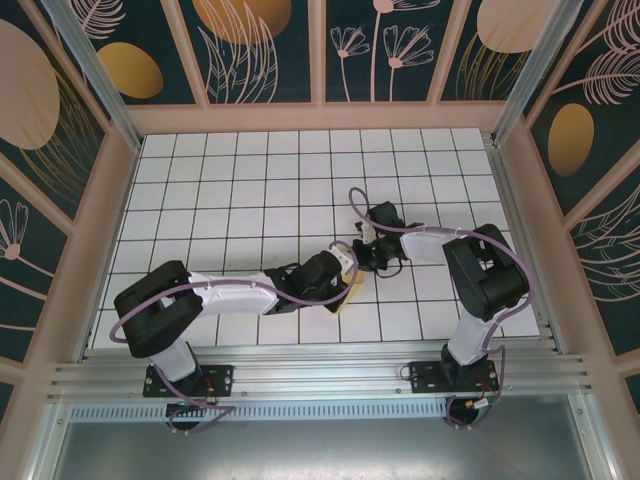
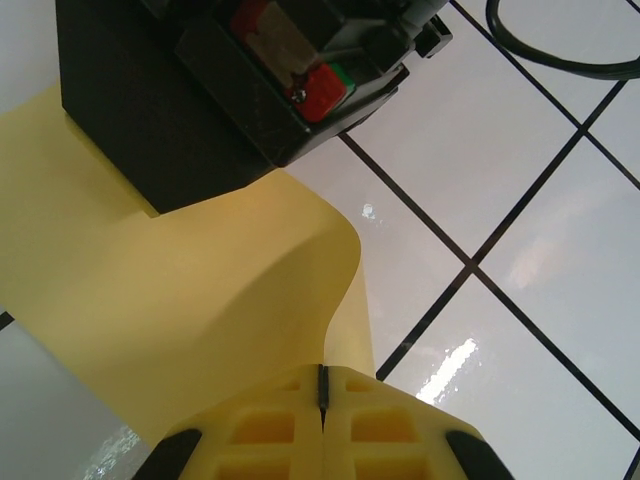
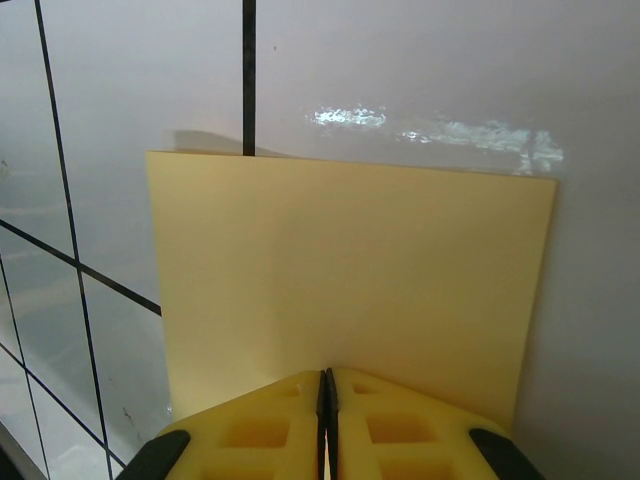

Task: Fold a paper plane with a square sheet of paper (pick it up from the middle)
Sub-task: Third fold the triangle at the center of the table.

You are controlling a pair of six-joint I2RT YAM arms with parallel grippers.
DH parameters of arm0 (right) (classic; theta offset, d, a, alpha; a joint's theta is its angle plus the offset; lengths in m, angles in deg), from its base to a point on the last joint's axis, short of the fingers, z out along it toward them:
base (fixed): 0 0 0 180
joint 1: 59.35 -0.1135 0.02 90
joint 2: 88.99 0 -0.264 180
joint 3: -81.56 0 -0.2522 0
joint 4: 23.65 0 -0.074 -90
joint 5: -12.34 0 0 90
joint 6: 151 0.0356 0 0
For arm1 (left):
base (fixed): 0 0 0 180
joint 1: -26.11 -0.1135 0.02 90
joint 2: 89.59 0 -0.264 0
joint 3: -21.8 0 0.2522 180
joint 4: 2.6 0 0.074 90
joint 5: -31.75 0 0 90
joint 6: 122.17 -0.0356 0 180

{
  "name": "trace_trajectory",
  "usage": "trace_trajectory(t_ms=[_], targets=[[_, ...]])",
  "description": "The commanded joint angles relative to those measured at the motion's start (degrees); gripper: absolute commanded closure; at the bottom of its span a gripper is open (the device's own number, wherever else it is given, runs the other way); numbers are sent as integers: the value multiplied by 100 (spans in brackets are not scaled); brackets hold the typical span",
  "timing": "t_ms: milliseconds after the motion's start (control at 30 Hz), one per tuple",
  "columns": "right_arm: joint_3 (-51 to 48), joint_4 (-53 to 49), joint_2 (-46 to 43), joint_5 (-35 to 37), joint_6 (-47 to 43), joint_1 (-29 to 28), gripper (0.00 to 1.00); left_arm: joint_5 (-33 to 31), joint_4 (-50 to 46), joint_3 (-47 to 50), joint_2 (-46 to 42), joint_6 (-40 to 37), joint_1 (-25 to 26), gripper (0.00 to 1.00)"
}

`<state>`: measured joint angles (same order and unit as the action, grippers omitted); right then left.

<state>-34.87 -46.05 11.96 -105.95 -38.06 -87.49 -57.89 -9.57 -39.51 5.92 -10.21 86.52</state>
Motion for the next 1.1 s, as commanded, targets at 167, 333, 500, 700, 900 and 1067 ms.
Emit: trace_trajectory(t_ms=[167, 333, 500, 700, 900, 1067], targets=[[-2, -278, 156, 100, -62, -111, 87, 228, 287, 193, -50, 57, -234, 100], [3, -252, 150, 96, -18, -121, 87, 282, 346, 276, -32, 60, -358, 100], [3, -227, 159, 87, 7, -148, 87, 326, 365, 255, 18, 19, -415, 100], [3, -245, 157, 96, 18, -157, 87, 254, 358, 299, 91, 21, -432, 100], [-6, -226, 150, 96, 26, -157, 86, 193, 367, 298, 134, 24, -456, 100], [-40, -199, 153, 112, 61, -157, 86, 212, 368, 345, 148, 63, -498, 100]])
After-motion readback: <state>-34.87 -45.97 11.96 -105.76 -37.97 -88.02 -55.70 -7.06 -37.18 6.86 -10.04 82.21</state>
